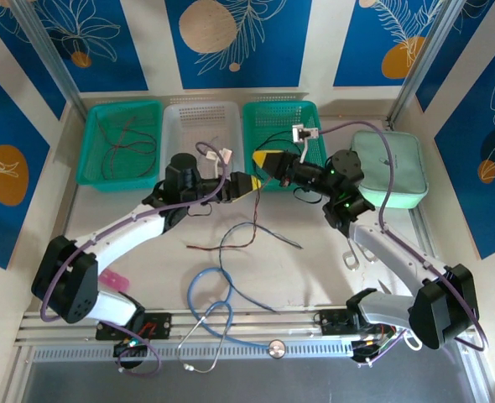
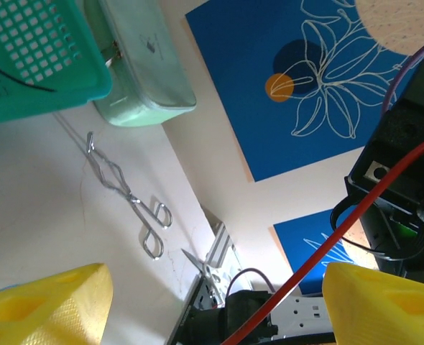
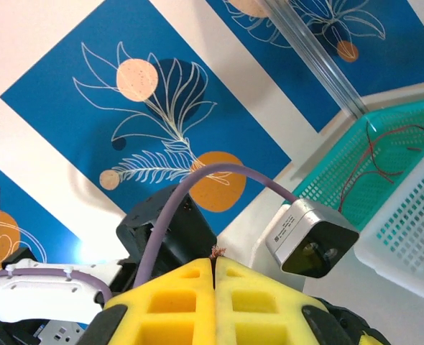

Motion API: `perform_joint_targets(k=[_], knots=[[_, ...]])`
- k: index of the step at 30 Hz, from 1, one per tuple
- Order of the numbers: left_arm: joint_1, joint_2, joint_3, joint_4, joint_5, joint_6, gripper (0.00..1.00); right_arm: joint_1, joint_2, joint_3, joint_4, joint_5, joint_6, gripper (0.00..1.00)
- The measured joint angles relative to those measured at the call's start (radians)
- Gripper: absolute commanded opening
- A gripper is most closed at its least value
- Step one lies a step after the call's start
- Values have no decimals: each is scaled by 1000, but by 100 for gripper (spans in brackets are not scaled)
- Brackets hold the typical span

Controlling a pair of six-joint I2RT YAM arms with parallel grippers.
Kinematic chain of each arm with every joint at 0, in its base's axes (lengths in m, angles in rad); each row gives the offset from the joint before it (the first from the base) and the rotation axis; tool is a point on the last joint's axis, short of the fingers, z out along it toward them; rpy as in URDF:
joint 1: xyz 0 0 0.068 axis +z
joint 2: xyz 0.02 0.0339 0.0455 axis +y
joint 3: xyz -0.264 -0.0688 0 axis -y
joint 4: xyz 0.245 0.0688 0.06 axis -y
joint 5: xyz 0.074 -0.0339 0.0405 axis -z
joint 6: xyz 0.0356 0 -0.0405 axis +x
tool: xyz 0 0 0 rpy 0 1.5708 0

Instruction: Untangle the cables

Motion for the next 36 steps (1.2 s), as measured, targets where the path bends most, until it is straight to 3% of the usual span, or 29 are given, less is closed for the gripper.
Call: perform_joint_targets(k=[13, 25, 36], knots=[[127, -21, 85, 161, 80, -76, 77, -32, 77, 266, -65, -144, -36, 0], [139, -21, 151, 208, 123, -103, 77, -48, 175, 328, -75, -177, -25, 0], [144, -142, 194, -113, -3, 120, 78, -60, 178, 326, -81, -137, -18, 0]])
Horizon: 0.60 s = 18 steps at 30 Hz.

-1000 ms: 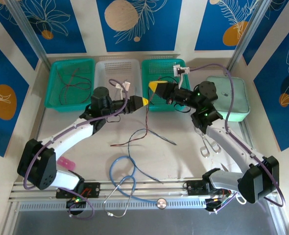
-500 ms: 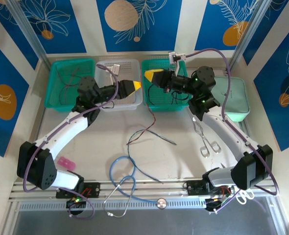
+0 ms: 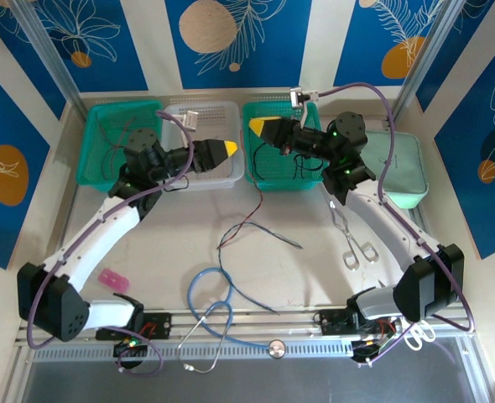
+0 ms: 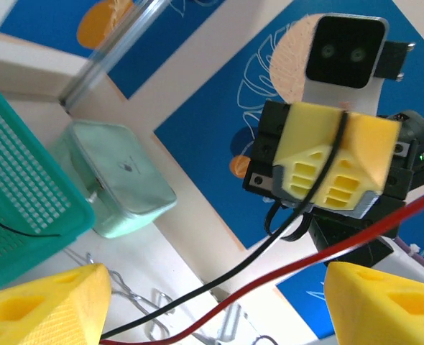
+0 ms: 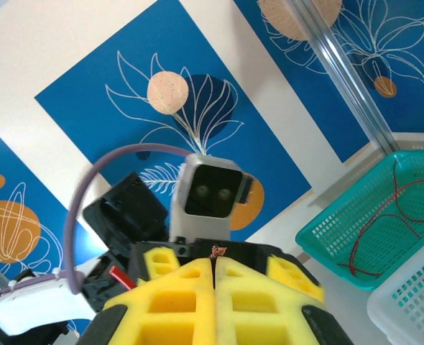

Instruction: Untangle the cables

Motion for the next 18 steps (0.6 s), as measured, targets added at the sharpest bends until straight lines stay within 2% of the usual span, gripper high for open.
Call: perform_joint_targets(k=[4, 18], knots=[[-6, -31, 0, -17, -43, 42, 77, 0, 0, -1, -8, 11, 0, 0], [-52, 24, 33, -12, -38, 52, 74, 3, 6, -1, -43, 21, 0, 0]])
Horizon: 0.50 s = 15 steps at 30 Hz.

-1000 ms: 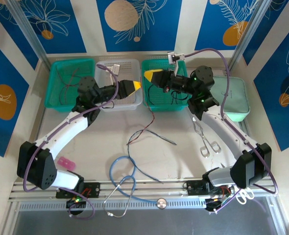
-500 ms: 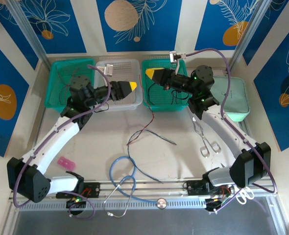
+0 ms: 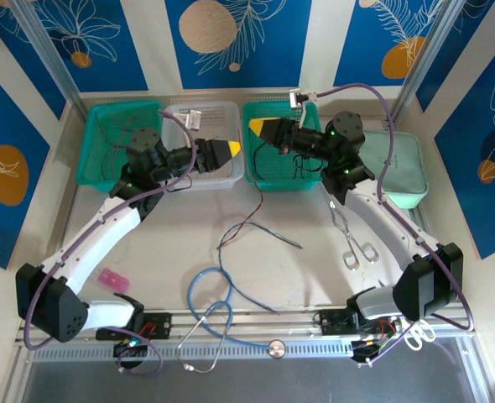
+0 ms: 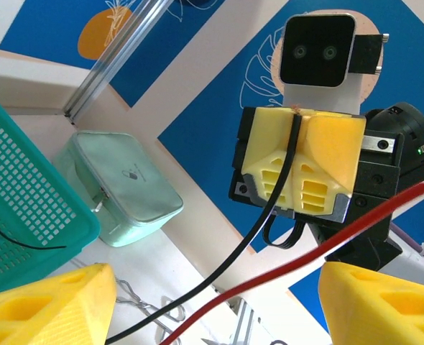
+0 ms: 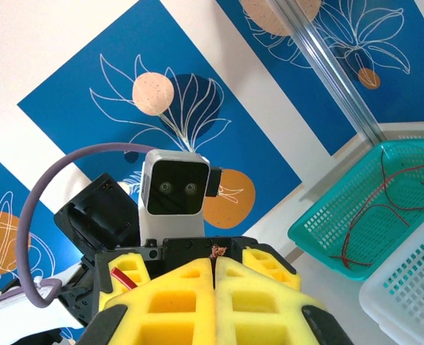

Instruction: Untangle the cables

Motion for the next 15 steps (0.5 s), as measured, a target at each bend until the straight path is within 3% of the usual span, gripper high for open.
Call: perform_joint_targets(k=[6, 11, 15], knots=[[-27, 10, 19, -2, -4, 27, 69, 3, 0, 0, -8, 3, 0, 0], [-29, 13, 19, 21, -21, 35, 41, 5, -1, 0, -17, 3, -3, 0], [-29, 29, 16, 82, -24, 13, 36, 4, -18, -8, -56, 13, -19, 0]])
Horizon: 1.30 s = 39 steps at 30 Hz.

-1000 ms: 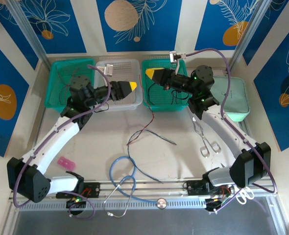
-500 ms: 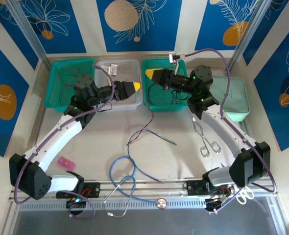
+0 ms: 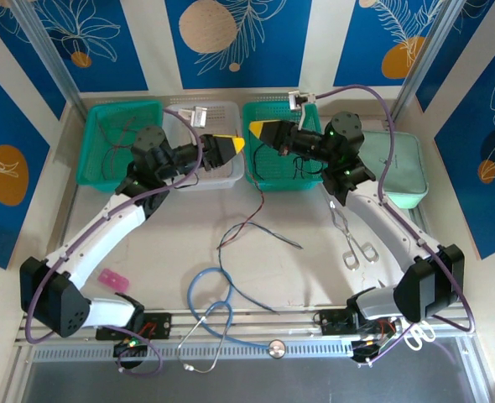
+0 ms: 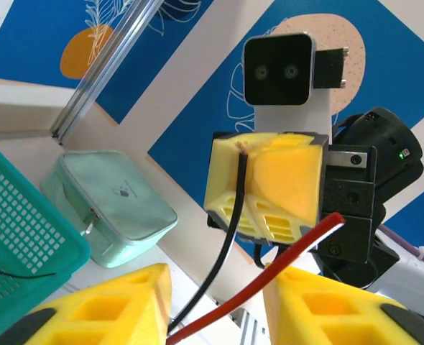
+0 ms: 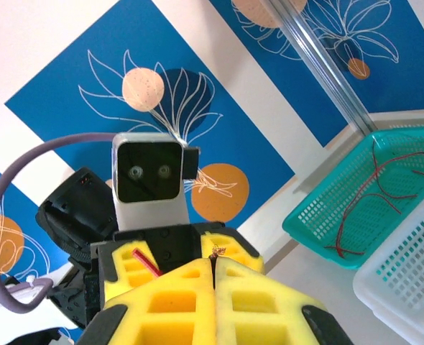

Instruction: Untangle the cables

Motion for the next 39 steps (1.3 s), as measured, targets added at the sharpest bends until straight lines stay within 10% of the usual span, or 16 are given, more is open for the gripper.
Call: perform_joint_targets(k=[7, 19, 39], knots=[[0, 23, 0, 27, -7, -8, 0, 0, -76, -5, -91, 21, -57, 0], [31, -24, 19, -99, -76, 79, 0, -61, -310, -22, -283, 186, -175, 0], [351, -219, 77, -406, -366, 190, 0, -391, -552, 31, -626, 528, -322, 0]])
